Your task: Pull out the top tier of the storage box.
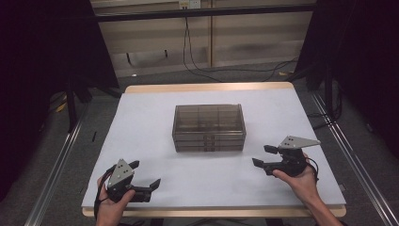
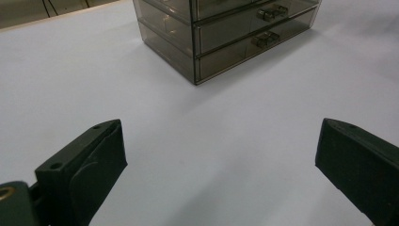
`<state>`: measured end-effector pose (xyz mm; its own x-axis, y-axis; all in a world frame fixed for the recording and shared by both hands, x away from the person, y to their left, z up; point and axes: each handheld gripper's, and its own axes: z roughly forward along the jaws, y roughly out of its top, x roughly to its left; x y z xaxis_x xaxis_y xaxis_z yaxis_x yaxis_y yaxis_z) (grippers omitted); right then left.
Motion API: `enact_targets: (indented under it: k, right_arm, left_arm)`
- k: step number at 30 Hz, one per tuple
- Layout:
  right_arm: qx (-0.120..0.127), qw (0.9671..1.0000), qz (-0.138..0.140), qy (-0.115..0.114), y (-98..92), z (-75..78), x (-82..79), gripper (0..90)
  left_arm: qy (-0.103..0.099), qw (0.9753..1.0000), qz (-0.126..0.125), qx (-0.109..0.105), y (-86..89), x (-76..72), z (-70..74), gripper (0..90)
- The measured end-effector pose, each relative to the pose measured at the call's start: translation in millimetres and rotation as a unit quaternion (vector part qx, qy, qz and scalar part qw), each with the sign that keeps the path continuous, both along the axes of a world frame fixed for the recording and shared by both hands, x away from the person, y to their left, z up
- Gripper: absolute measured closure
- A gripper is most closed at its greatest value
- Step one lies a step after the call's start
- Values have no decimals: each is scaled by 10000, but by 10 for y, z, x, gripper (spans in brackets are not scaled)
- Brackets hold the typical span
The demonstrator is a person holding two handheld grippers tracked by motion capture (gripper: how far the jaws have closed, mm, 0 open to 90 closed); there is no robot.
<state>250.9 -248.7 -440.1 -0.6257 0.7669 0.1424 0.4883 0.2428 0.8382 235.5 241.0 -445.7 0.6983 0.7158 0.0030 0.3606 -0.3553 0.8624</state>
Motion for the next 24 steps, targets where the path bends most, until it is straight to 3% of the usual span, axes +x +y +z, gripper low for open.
enact_targets:
  k: [9, 17, 24]
  right_arm:
    - [-14, 9999, 114, -11, 64, 9, -11, 213]
    - [-302, 9990, 309, -115, 185, -16, -25, 265]
    - [-345, 9978, 540, -141, 321, 12, -40, 320]
  left_arm:
    - [-4, 10000, 18, -22, 15, -5, 8, 20]
    - [-96, 9999, 19, 61, 25, -10, 17, 20]
    - [-122, 9999, 7, 70, 27, -9, 16, 20]
